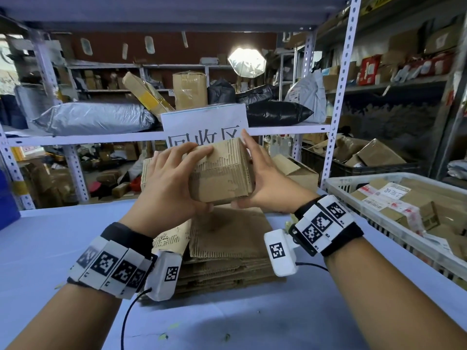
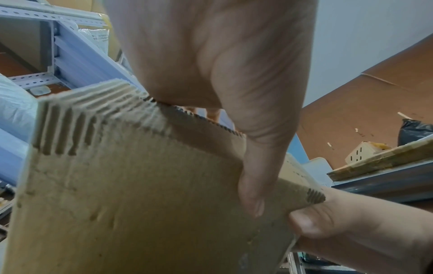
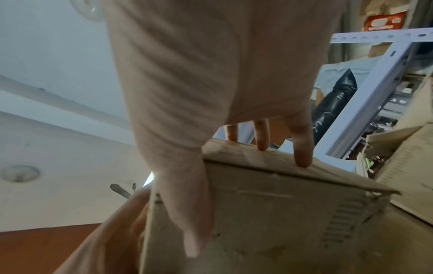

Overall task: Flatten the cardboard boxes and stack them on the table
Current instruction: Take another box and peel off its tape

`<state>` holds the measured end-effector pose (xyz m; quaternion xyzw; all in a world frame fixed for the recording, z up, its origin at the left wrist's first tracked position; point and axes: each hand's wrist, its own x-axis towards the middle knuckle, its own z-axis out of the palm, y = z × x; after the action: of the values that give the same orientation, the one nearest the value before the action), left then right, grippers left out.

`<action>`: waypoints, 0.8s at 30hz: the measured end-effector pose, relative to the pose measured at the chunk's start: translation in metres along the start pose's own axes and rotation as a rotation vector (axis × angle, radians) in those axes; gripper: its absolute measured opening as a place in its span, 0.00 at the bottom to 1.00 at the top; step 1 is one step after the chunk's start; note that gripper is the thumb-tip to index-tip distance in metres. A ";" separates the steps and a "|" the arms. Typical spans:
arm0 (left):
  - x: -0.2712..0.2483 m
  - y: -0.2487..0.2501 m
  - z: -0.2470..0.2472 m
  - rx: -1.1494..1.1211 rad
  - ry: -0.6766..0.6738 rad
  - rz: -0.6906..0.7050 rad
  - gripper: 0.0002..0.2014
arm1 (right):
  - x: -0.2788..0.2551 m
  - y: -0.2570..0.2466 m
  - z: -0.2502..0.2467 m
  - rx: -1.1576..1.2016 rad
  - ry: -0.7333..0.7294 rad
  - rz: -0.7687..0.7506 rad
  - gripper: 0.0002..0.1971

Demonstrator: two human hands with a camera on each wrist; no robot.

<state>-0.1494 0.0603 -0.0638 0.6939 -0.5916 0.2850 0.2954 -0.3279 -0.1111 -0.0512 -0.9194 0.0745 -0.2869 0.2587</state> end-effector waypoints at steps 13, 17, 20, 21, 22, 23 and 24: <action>0.006 -0.011 -0.011 -0.661 0.113 -0.490 0.44 | -0.007 0.015 -0.005 0.102 0.253 -0.031 0.66; 0.009 -0.012 -0.013 -0.989 0.171 -0.726 0.10 | -0.011 0.006 -0.008 0.093 0.000 0.007 0.66; 0.007 -0.015 -0.010 -1.002 0.241 -0.737 0.12 | -0.011 0.002 -0.007 0.322 0.005 0.036 0.55; 0.006 -0.014 -0.010 -1.018 0.251 -0.725 0.13 | -0.010 0.002 -0.007 0.407 0.034 0.038 0.50; 0.006 -0.013 -0.010 -1.033 0.251 -0.711 0.14 | -0.008 0.003 -0.006 0.481 0.071 0.040 0.45; 0.006 -0.012 -0.010 -1.043 0.242 -0.696 0.16 | -0.007 0.004 -0.005 0.542 0.114 0.046 0.40; 0.006 -0.011 -0.009 -1.047 0.228 -0.682 0.19 | -0.005 0.004 -0.004 0.599 0.161 0.051 0.36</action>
<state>-0.1378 0.0652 -0.0542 0.5721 -0.3629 -0.0801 0.7311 -0.3348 -0.1152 -0.0532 -0.7743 0.0300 -0.3614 0.5186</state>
